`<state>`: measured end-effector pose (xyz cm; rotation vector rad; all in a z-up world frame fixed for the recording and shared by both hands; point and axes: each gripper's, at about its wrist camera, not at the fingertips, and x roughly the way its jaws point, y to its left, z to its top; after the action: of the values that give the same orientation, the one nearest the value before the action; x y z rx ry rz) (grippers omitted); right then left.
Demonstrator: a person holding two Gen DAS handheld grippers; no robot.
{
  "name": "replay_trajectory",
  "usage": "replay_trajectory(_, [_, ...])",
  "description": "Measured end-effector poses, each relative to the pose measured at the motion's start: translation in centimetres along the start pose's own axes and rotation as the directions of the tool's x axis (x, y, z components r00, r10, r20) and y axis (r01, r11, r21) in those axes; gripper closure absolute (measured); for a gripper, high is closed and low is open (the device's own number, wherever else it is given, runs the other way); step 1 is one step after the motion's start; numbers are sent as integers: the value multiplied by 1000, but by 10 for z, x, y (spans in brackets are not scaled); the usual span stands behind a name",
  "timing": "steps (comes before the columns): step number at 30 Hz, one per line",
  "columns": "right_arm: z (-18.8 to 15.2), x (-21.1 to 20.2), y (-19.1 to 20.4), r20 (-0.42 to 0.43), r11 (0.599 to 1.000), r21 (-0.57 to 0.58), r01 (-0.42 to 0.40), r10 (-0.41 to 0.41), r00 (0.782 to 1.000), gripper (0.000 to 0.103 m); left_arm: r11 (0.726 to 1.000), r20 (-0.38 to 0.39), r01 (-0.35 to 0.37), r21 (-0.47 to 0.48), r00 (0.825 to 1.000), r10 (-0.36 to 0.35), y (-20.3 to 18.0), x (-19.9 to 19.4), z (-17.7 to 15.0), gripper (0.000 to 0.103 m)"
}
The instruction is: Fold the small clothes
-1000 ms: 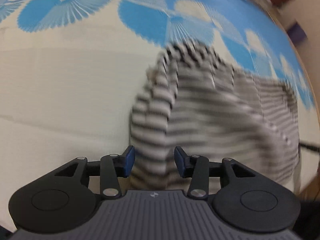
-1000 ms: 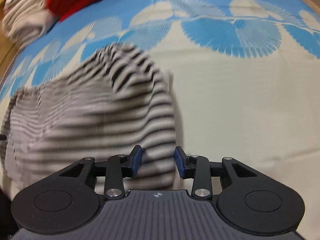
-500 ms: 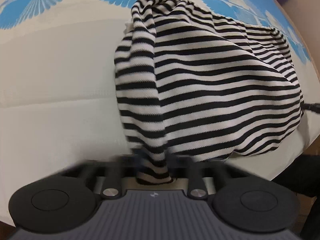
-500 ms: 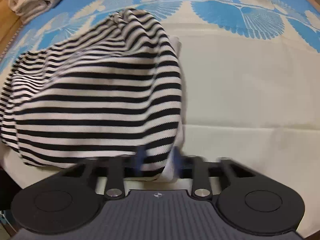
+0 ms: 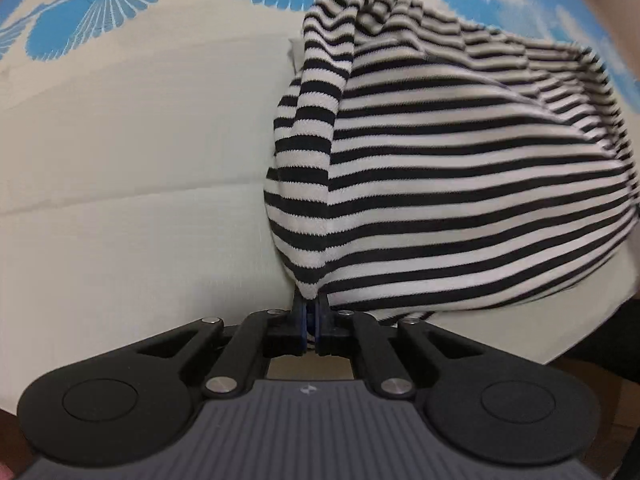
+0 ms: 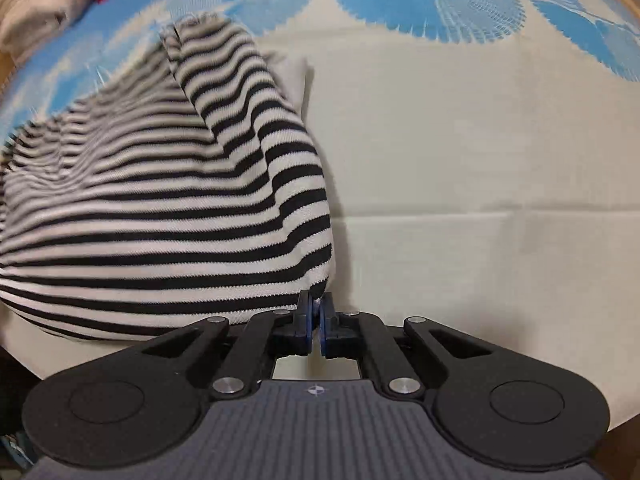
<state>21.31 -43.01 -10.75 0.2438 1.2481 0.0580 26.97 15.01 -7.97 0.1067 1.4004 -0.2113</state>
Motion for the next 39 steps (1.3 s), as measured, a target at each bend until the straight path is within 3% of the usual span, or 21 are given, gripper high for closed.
replay_trajectory(2, [5,-7,2,50,999,26,19,-20,999,99,1000,37,-26,-15,999,26,-3,-6,8,91])
replay_trajectory(3, [6,-13,4,95,999,29,37,-40,995,93,999,89,-36,-29,995,38,-4,-15,13,88])
replay_trajectory(5, [10,-29,10,225,999,2,54,-53,973,83,999,198,11,-45,980,-2,-5,-31,18,78])
replay_trajectory(7, [12,-36,16,294,999,-46,0,14,956,78,995,263,96,-25,961,-86,-13,-38,25,76])
replay_trajectory(9, [12,-30,29,280,991,-116,-72,102,955,77,990,266,137,43,953,-143,-28,-35,29,76])
replay_trajectory(11, [13,-16,45,234,977,-190,-95,139,962,76,985,252,137,108,954,-160,-46,-26,31,75])
replay_trajectory(13, [14,4,60,167,970,-233,-65,106,980,73,981,224,131,141,961,-161,-61,-11,36,74])
replay_trajectory(16, [14,37,73,69,955,-290,62,-44,997,71,986,180,100,132,976,-123,-68,16,37,69])
replay_trajectory(19, [23,34,76,81,959,-273,74,-53,995,68,991,150,108,83,981,-119,-63,28,44,66])
replay_trajectory(21, [30,19,78,148,970,-238,50,-15,989,68,982,163,188,32,968,-191,-55,24,51,67])
replay_trajectory(24, [39,-4,93,270,966,-244,-88,155,950,67,967,250,254,36,934,-255,-56,9,61,67])
replay_trajectory(26, [43,-2,109,259,938,-279,-207,281,924,66,955,258,288,74,919,-297,-66,8,66,67])
replay_trajectory(28, [47,12,125,218,919,-313,-240,315,923,66,958,238,250,138,931,-277,-83,17,73,67])
replay_trajectory(30, [53,33,142,174,921,-342,-188,259,950,66,968,229,179,178,949,-218,-97,27,76,67])
replay_trajectory(32, [61,50,150,173,934,-337,-119,185,967,66,977,238,141,161,955,-177,-100,37,83,67])
replay_trajectory(36, [82,64,143,234,975,-221,-7,60,970,66,989,293,137,57,945,-148,-90,37,102,67])
replay_trajectory(39, [97,70,129,241,991,-116,61,-31,970,66,993,298,121,-1,947,-115,-81,35,112,69])
